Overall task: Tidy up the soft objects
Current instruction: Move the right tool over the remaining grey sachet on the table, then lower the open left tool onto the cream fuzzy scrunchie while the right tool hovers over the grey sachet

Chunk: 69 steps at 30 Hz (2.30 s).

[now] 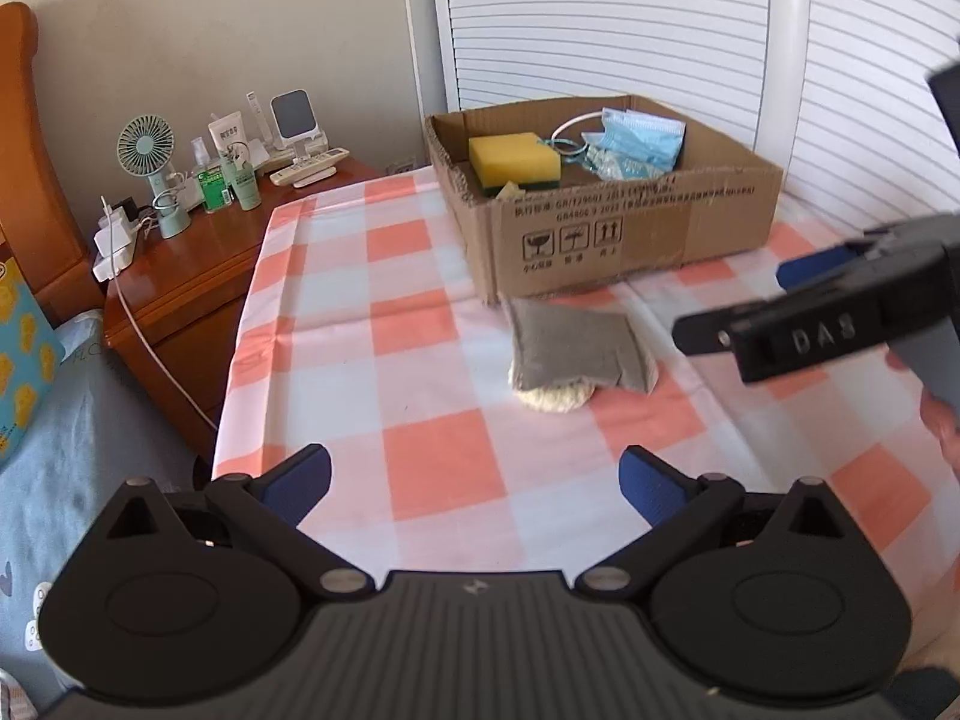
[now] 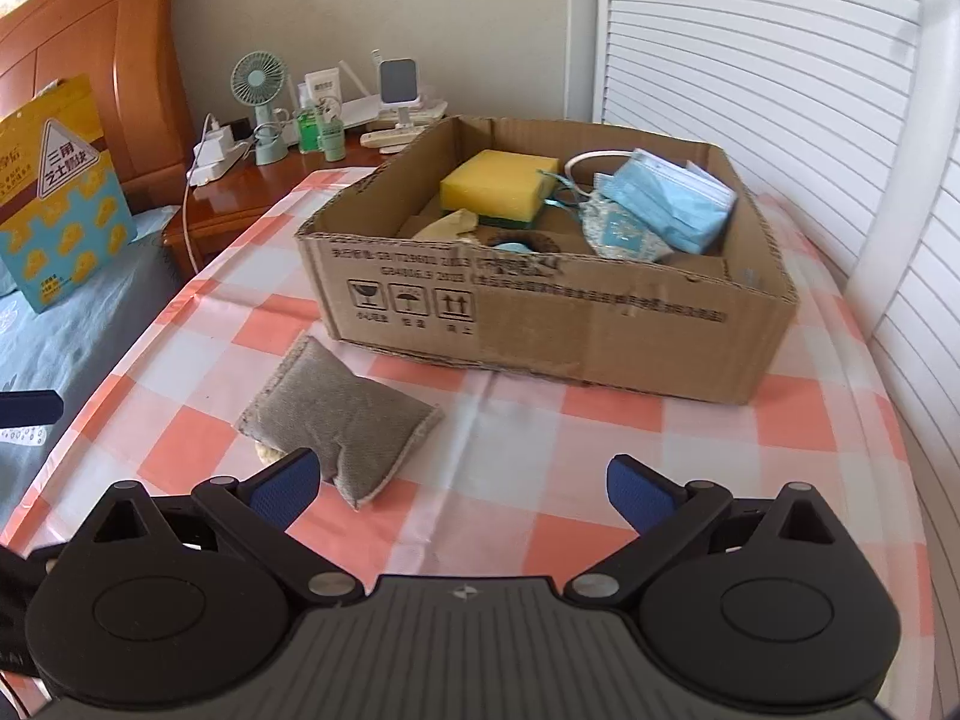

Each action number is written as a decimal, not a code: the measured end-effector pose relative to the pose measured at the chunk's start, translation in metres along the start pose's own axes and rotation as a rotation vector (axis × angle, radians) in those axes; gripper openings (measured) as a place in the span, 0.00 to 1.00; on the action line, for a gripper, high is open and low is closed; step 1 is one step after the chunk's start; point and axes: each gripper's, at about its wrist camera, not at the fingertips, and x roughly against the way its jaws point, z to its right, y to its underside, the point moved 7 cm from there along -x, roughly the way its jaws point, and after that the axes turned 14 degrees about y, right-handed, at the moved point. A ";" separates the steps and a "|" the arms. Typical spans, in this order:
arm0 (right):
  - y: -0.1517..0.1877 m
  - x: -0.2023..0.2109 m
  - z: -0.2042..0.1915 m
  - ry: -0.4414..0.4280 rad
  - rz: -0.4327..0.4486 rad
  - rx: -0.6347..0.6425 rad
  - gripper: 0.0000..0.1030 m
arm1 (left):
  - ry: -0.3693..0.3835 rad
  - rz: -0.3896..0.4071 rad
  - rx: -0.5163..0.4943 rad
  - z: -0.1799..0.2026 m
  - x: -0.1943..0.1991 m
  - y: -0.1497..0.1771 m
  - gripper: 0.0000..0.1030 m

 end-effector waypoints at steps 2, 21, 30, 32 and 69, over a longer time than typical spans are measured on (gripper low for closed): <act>-0.003 -0.003 -0.009 -0.005 -0.003 0.017 1.00 | -0.009 -0.007 -0.006 -0.003 0.002 0.007 0.99; -0.033 -0.049 -0.086 0.031 -0.018 0.124 1.00 | -0.059 -0.011 0.095 -0.032 0.021 0.036 0.99; -0.022 -0.045 -0.052 0.082 -0.021 0.066 1.00 | -0.072 0.003 0.109 -0.035 0.030 0.037 0.99; -0.019 -0.041 -0.039 0.092 -0.023 0.037 1.00 | -0.070 0.005 0.110 -0.035 0.029 0.037 0.99; 0.009 -0.059 0.021 0.074 -0.032 0.024 1.00 | 0.012 -0.073 0.031 -0.003 -0.016 0.014 0.99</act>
